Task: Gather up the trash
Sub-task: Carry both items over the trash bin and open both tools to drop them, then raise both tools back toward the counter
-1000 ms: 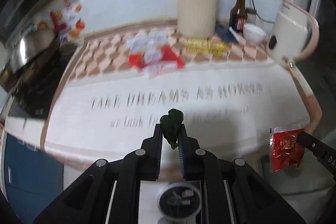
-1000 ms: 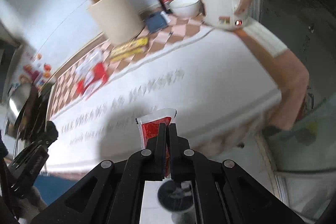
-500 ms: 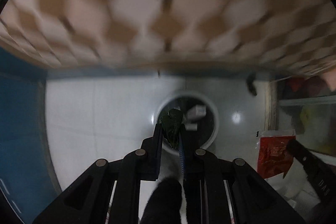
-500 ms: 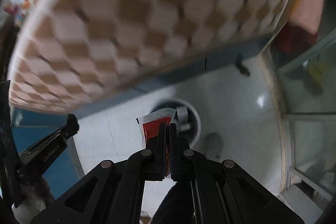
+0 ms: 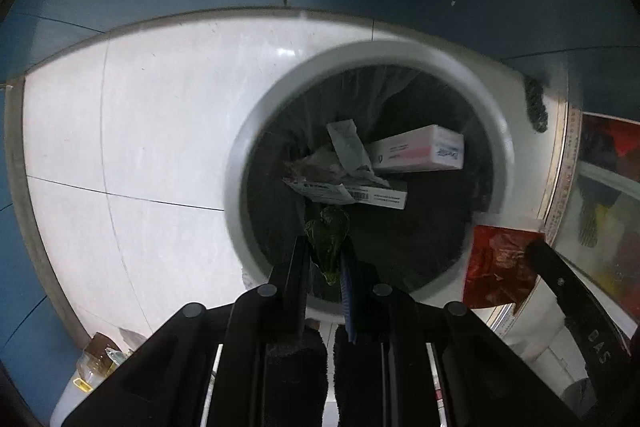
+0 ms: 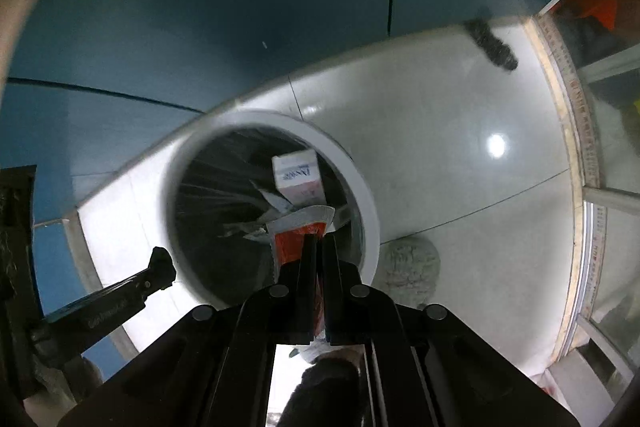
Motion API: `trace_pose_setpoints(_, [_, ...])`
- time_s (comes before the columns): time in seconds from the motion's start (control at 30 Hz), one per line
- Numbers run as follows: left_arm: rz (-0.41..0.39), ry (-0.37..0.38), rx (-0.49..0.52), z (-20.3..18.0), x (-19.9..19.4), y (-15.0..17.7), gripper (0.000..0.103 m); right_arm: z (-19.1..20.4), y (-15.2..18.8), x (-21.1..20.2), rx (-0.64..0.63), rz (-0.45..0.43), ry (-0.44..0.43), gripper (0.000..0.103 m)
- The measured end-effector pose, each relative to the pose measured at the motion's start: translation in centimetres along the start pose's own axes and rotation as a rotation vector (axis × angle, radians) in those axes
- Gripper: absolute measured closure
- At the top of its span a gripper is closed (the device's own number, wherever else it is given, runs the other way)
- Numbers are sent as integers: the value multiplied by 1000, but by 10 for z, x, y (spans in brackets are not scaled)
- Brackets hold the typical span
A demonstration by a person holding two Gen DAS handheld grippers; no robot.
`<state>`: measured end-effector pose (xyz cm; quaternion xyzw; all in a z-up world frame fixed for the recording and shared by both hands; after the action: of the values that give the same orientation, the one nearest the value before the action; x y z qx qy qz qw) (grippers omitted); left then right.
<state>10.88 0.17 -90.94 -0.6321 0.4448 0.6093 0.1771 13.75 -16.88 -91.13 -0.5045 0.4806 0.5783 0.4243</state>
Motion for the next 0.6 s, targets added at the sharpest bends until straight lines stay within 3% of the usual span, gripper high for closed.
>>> trace_pose_setpoints(0.2, [-5, 8, 1, 1, -3, 1, 87, 5, 5, 39, -22, 87, -29, 100])
trace_pose_setpoints(0.23, [-53, 20, 20, 0, -4, -2, 80, 5, 8, 41, -21, 103, -32, 99])
trace_pose_setpoints(0.3, [-78, -15, 30, 4, -15, 0, 56, 9, 12, 40, -37, 111, -29, 96])
trace_pose_setpoints(0.37, [-115, -40, 35, 6, -26, -1, 20, 11, 15, 37, -59, 110, -10, 81])
trace_pose_setpoints(0.4, [-141, -67, 44, 7, -35, 0, 16, 11, 16, 34, -69, 106, 1, 74])
trace_pose_setpoints(0.47, [-163, -103, 58, 8, -46, 3, 9, 11, 19, 23, -95, 87, 25, 39])
trace_pose_setpoints(0.57, [-190, -125, 72, 7, -71, 15, 4, 9, 23, 3, -126, 64, 55, 9])
trace_pose_setpoints(0.6, [-200, -130, 80, 6, -78, 19, 4, 8, 25, -5, -132, 62, 60, 6])
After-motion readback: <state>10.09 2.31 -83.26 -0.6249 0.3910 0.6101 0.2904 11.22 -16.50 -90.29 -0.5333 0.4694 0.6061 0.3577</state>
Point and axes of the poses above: each gripper's, at about its wrist camera, not at the fingertips, and x roughly the way its jaws point, z to its left, y to its underside, the point moved 6 cm from there along x, roughly the way its jaws point, and after that the axes turned 10 degrees about y, right-handed, at the moved point
